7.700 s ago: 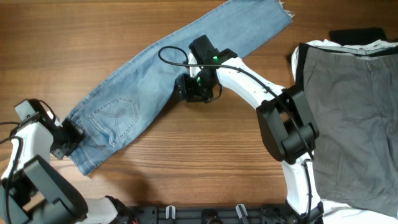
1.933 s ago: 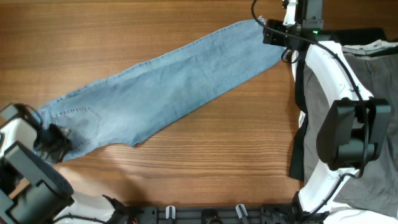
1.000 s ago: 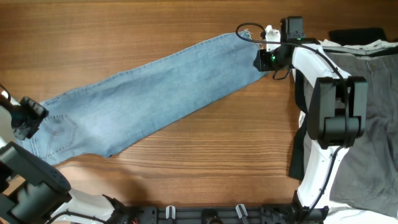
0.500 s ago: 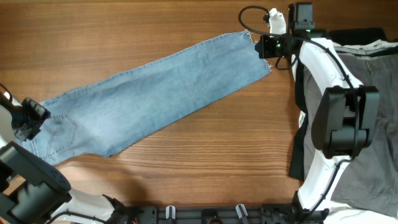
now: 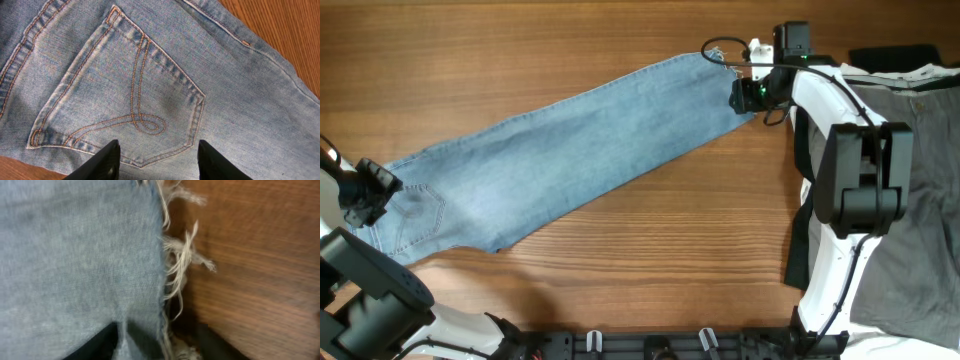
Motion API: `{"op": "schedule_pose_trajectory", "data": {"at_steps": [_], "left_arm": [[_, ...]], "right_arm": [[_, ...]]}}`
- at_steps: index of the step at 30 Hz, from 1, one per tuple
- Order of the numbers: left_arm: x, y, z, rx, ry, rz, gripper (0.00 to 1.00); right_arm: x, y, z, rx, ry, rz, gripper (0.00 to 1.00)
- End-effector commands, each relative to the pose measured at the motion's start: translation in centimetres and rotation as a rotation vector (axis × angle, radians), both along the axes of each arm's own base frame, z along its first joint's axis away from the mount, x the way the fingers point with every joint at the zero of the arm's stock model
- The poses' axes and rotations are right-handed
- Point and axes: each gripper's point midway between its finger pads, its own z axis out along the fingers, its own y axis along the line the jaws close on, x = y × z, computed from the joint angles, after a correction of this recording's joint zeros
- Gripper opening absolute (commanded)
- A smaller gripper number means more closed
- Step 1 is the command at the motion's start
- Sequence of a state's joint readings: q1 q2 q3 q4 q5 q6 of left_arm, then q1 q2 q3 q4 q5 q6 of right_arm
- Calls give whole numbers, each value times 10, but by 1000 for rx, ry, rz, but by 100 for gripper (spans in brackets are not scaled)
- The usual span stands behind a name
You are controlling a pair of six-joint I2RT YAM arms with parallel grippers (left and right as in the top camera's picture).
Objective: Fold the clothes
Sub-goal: 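Grasp the frayed hems with the right gripper, left gripper holding waist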
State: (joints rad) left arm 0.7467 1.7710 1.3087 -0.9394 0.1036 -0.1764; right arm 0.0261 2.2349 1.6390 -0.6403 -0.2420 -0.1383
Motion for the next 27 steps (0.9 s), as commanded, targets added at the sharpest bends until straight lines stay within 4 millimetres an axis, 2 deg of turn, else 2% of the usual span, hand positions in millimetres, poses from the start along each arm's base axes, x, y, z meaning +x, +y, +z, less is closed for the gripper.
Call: {"op": "schedule_pose_trajectory", "data": {"at_steps": [1, 2, 3, 5, 7, 10, 12, 14, 18, 20, 23, 25, 27], "left_arm": [[5, -1, 3, 0, -13, -23, 49], [5, -1, 3, 1, -14, -23, 49], [5, -1, 3, 1, -14, -23, 49], [5, -1, 3, 1, -14, -23, 50], [5, -1, 3, 1, -13, -23, 50], [5, -1, 3, 1, -13, -23, 50], [5, -1, 3, 0, -13, -23, 50], [5, -1, 3, 0, -13, -23, 50], [5, -1, 2, -1, -12, -23, 50], [4, -1, 2, -3, -10, -23, 50], [4, -2, 2, -6, -7, -23, 50], [3, -2, 2, -7, -6, -23, 50], [3, -3, 2, -8, -5, -22, 50]], "right_arm": [[-8, 12, -6, 69, 31, 48, 33], [-9, 16, -5, 91, 30, 65, 15], [-11, 22, -3, 124, 30, 85, 4], [-10, 29, 4, 168, 25, 91, 4], [-5, 28, 20, 170, 14, 70, 4], [9, 28, 66, 168, -80, 78, 4], [19, 32, 107, 180, -173, 95, 4], [23, 44, 133, 223, -238, 133, 4], [38, 66, 169, 316, -404, 260, 4], [49, 67, 179, 312, -475, 270, 4], [61, 65, 181, 294, -530, 274, 4], [69, 61, 169, 266, -530, 254, 4], [74, 60, 146, 262, -500, 245, 4]]}}
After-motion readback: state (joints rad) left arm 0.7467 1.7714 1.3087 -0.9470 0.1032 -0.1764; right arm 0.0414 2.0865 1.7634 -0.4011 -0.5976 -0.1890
